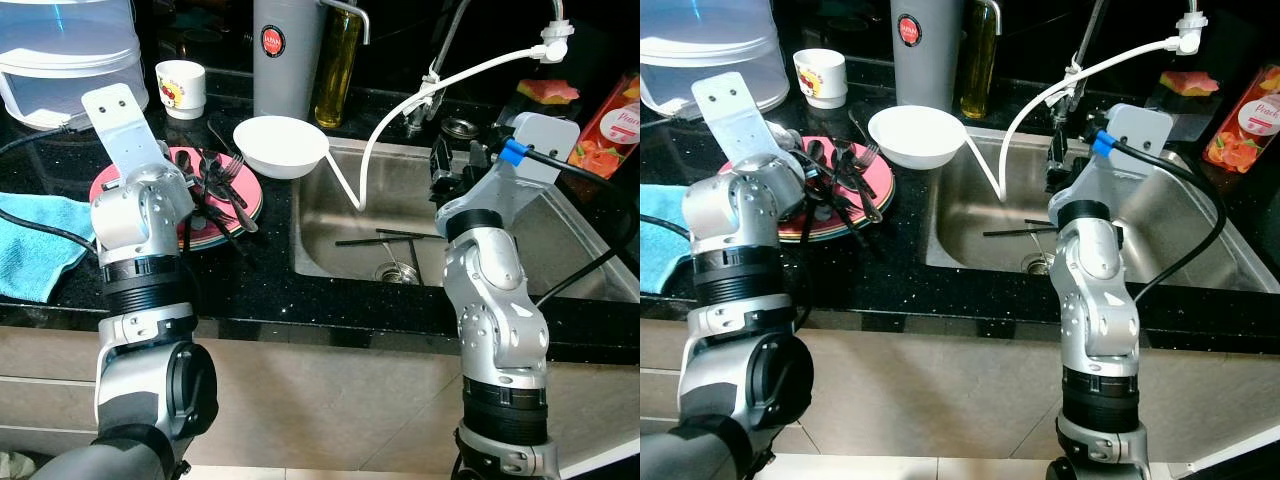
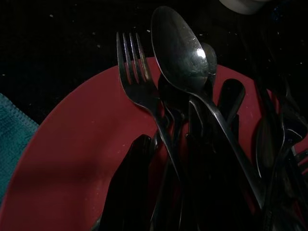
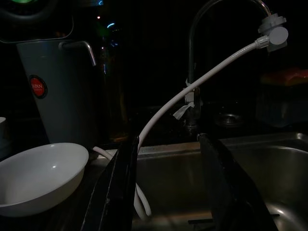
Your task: Kitchen organization
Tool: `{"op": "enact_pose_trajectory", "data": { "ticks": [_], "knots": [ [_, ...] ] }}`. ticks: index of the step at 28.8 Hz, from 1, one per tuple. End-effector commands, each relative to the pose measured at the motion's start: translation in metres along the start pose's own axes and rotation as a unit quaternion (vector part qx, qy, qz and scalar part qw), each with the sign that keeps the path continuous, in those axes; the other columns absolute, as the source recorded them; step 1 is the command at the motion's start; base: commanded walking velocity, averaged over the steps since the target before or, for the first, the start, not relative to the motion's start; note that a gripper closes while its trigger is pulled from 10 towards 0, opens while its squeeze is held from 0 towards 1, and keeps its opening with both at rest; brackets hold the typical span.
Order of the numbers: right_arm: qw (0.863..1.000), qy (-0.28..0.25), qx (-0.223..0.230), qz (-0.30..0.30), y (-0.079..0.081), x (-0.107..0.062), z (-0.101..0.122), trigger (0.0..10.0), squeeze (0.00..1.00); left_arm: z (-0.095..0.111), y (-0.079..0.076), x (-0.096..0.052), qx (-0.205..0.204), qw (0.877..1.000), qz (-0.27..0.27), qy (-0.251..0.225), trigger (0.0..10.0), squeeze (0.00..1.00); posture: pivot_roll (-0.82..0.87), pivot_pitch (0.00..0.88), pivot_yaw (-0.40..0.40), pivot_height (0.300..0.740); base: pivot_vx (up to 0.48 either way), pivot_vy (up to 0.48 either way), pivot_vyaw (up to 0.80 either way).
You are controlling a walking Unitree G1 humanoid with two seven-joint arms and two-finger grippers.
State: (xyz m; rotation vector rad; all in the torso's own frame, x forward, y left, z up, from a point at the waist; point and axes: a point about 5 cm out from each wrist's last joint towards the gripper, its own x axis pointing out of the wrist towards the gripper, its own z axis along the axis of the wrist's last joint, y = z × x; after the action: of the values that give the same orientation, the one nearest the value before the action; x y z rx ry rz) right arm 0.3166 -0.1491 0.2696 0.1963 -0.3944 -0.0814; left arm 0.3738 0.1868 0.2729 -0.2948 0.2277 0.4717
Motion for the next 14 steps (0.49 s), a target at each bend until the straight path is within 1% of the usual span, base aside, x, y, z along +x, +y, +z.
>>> {"op": "enact_pose_trajectory", "data": {
  "ticks": [1, 2, 3, 4, 5, 6, 14],
  "knots": [
    [1.0, -0.003, 0.002, -0.005, -0.0018, 0.0003, -0.0008, 10.0, 0.0, -0.0015, -0.0015, 0.0018, -0.003, 1.0, -0.005, 0.012, 7.2, 0.0, 0.18, 0.0, -0.09, 0.74, 0.0, 0.0, 0.0],
    [1.0, -0.003, 0.002, -0.005, -0.0018, 0.0004, -0.0008, 10.0, 0.0, -0.0014, -0.0015, 0.0022, -0.006, 1.0, -0.006, 0.013, 5.9, 0.0, 0.18, 0.0, -0.09, 0.74, 0.0, 0.0, 0.0],
    [1.0, -0.003, 0.002, -0.005, -0.0019, 0.0005, -0.0008, 10.0, 0.0, -0.0014, -0.0016, 0.0024, -0.008, 1.0, -0.007, 0.013, 4.0, 0.0, 0.18, 0.0, -0.09, 0.74, 0.0, 0.0, 0.0],
    [1.0, -0.003, 0.002, -0.005, -0.0019, 0.0006, -0.0008, 10.0, 0.0, -0.0014, -0.0016, 0.0025, -0.009, 1.0, -0.008, 0.014, 4.0, 0.0, 0.18, 0.0, -0.09, 0.74, 0.0, 0.0, 0.0],
    [1.0, -0.003, 0.002, -0.005, -0.0019, 0.0006, -0.0007, 10.0, 0.0, -0.0013, -0.0017, 0.0027, -0.011, 1.0, -0.009, 0.015, 1.5, 0.0, 0.18, 0.0, -0.09, 0.74, 0.0, 0.0, 0.0],
    [1.0, -0.003, 0.002, -0.005, -0.002, 0.0007, -0.0007, 10.0, 0.0, -0.0013, -0.0019, 0.0028, -0.012, 1.0, -0.01, 0.015, 0.0, 0.0, 0.18, 0.0, -0.09, 0.74, 0.0, 0.0, 0.0],
    [1.0, -0.004, 0.001, -0.005, -0.0022, 0.001, 0.0, 10.0, 0.0, -0.0012, -0.003, 0.0031, -0.017, 1.0, -0.012, 0.017, 0.0, 0.0, 0.18, 0.0, -0.091, 0.74, 0.0, 0.0, 0.0]
  ]
}}
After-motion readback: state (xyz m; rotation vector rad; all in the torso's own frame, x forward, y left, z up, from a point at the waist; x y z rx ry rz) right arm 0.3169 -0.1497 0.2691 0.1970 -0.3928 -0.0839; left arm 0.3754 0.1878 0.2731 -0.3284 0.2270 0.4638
